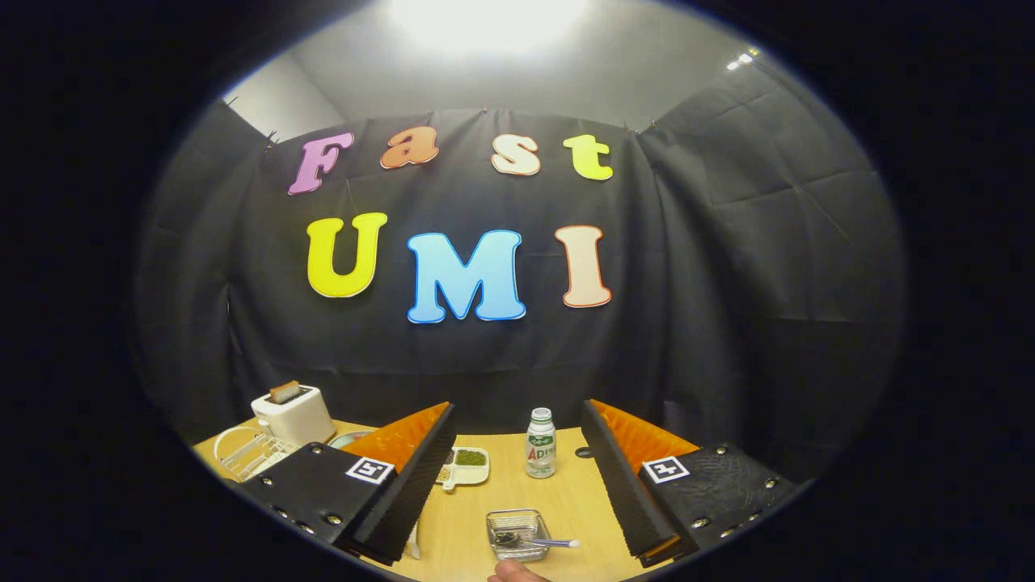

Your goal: Take the plate from the dish rack, then take the spoon from the basket and place it into the plate.

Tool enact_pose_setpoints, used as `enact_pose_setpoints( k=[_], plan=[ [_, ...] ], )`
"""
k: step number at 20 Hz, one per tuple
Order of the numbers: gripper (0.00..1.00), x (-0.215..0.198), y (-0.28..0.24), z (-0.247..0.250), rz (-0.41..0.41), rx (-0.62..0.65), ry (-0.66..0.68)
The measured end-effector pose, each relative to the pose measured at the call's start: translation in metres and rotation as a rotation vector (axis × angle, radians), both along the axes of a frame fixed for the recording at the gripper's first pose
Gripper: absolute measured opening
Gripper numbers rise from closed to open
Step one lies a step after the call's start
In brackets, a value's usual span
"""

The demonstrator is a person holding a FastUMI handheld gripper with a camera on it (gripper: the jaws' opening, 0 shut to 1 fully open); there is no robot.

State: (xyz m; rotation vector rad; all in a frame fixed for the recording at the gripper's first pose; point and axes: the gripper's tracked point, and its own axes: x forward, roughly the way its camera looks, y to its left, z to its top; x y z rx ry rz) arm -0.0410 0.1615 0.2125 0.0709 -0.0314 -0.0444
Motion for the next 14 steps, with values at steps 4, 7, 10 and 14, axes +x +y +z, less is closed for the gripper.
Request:
enact_pose_setpoints(
  k=[4, 7, 10, 14],
  plan=[
    [0.96, 0.011, 0.03, 0.015, 0.065, 0.03, 0.015],
    [0.96, 0.023, 0.051, 0.025, 0.121, 0.026, 0.053],
    [0.96, 0.039, 0.086, 0.016, 0.191, 0.006, 0.146],
    [0.97, 0.052, 0.134, -0.005, 0.277, -0.022, 0.307]
  ],
)
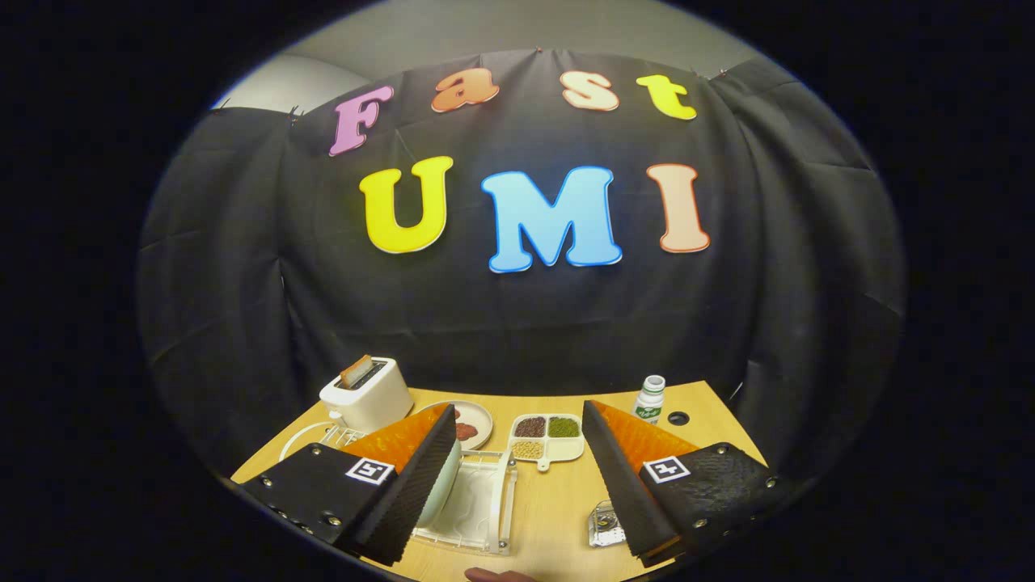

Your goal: Take the plate from the dish rack, then take the spoon from the basket and place it into the plate.

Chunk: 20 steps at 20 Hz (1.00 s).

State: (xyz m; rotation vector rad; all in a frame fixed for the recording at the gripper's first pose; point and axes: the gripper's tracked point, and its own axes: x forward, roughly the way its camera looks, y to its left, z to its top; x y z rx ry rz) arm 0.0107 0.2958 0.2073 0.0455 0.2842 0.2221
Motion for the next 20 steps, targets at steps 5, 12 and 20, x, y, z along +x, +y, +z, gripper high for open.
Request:
enact_pose_setpoints(
  k=[5, 12, 20],
  plan=[
    [0.96, 0.002, 0.049, -0.051, 0.08, -0.03, 0.274],
    [0.97, 0.013, 0.079, -0.091, 0.047, -0.046, 0.479],
    [0.97, 0.03, 0.085, -0.131, -0.013, -0.115, 0.653]
  ],
)
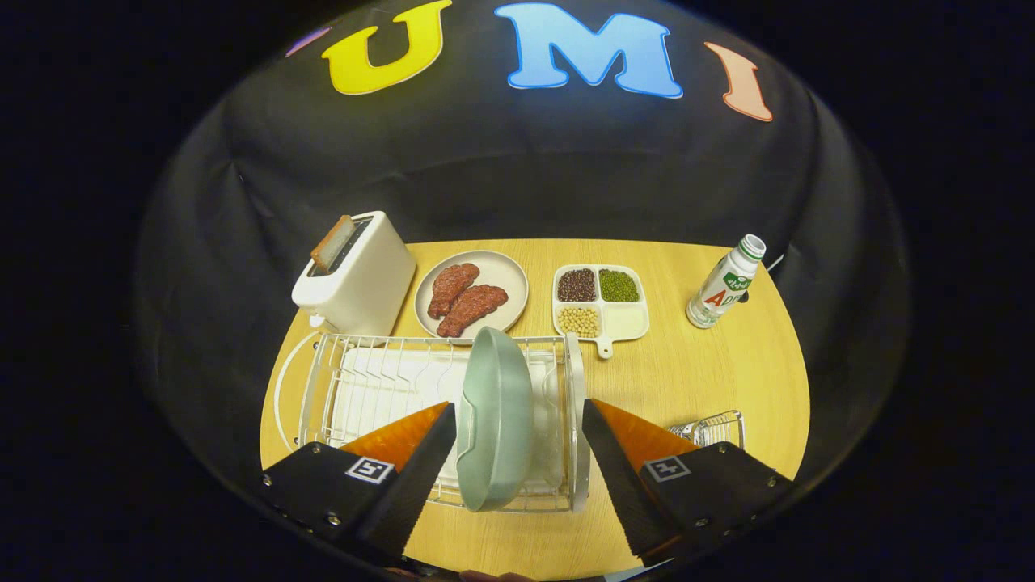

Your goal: Take the plate from the dish rack, then take the spoon from the basket and place it into the plate.

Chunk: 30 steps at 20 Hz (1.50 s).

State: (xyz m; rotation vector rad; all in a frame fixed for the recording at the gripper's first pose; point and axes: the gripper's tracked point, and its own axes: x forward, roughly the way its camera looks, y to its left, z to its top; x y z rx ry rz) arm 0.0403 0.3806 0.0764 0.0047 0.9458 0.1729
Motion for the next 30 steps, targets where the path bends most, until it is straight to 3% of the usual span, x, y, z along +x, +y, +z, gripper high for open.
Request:
enact_pose_setpoints(
  k=[7, 9, 12, 21, 25, 30],
  plan=[
    [0.94, 0.006, 0.002, -0.038, -0.058, -0.113, 0.117],
    [0.78, 0.008, 0.008, -0.048, -0.064, -0.115, 0.146],
    [0.25, 0.008, 0.015, -0.053, -0.059, -0.105, 0.168],
    [0.25, 0.019, 0.006, -0.003, -0.007, -0.313, 0.026],
    [0.25, 0.009, -0.001, 0.021, 0.007, -0.274, -0.028],
    [0.25, -0.038, -0.042, 0.043, -0.035, -0.186, -0.028]
  ],
)
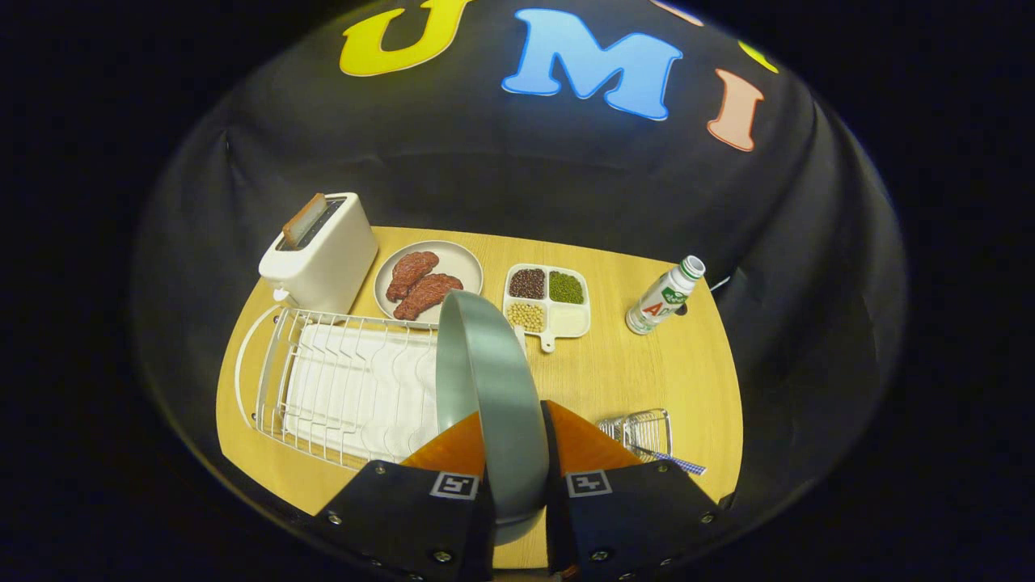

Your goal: Take the plate from the dish rack, then take the spoon from the basket and place it into the plate.

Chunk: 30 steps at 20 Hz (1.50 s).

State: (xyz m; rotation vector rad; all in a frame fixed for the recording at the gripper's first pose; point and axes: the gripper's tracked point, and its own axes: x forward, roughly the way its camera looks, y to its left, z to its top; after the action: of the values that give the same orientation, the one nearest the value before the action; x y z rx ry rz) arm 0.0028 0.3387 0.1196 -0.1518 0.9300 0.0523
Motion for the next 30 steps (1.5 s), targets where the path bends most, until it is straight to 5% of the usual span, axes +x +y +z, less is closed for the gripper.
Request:
enact_pose_setpoints(
  k=[6, 16, 24, 30],
  plan=[
    [0.25, -0.05, -0.066, 0.011, -0.058, 0.045, -0.008],
    [0.25, -0.131, -0.122, -0.05, -0.005, 0.188, 0.033],
    [0.25, -0.176, -0.109, -0.127, -0.011, 0.39, 0.198],
    [0.25, -0.182, -0.092, -0.173, -0.007, 0.569, 0.192]
  ],
)
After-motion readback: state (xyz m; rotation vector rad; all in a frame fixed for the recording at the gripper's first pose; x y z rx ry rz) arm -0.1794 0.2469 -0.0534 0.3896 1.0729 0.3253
